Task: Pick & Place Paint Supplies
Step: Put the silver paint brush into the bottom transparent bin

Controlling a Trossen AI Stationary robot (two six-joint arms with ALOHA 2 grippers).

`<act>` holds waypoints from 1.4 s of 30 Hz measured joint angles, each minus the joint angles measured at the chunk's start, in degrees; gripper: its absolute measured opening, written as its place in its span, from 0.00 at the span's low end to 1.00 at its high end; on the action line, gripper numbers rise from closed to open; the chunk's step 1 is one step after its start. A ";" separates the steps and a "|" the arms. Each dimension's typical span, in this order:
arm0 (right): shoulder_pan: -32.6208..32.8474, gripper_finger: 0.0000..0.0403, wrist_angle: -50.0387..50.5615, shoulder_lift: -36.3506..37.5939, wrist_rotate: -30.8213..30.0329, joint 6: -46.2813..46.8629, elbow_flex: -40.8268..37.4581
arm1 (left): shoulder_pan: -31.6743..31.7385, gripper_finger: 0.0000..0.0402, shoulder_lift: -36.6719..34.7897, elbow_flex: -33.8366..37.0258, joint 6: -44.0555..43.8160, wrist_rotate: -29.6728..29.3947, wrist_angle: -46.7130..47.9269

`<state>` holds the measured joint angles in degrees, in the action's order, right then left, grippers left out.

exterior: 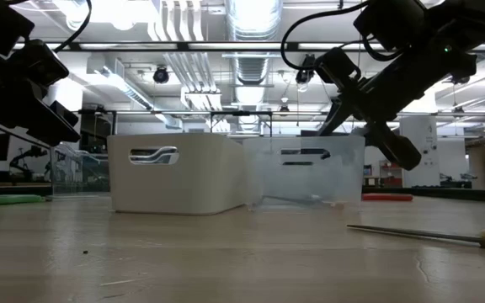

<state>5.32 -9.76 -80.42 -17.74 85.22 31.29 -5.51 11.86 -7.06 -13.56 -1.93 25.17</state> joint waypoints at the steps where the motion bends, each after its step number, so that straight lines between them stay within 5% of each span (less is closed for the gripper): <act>1: 0.00 0.29 0.02 -0.06 0.00 0.12 0.00 | 0.01 0.27 0.00 0.00 0.00 0.00 0.01; 9: -0.02 0.45 0.12 -0.07 -0.07 0.12 -0.02 | 0.01 0.27 0.00 0.01 0.00 0.00 0.00; 20: -0.11 0.48 0.86 6.07 2.39 -6.31 -0.13 | 0.01 0.27 0.00 0.00 0.00 0.00 0.00; 42: 11.42 0.48 32.63 21.93 0.74 -4.36 3.51 | 0.02 0.27 0.00 0.00 0.00 0.00 0.00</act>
<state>16.74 22.87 -58.49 -16.99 80.86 34.80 -5.50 11.86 -7.05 -13.56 -1.93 25.17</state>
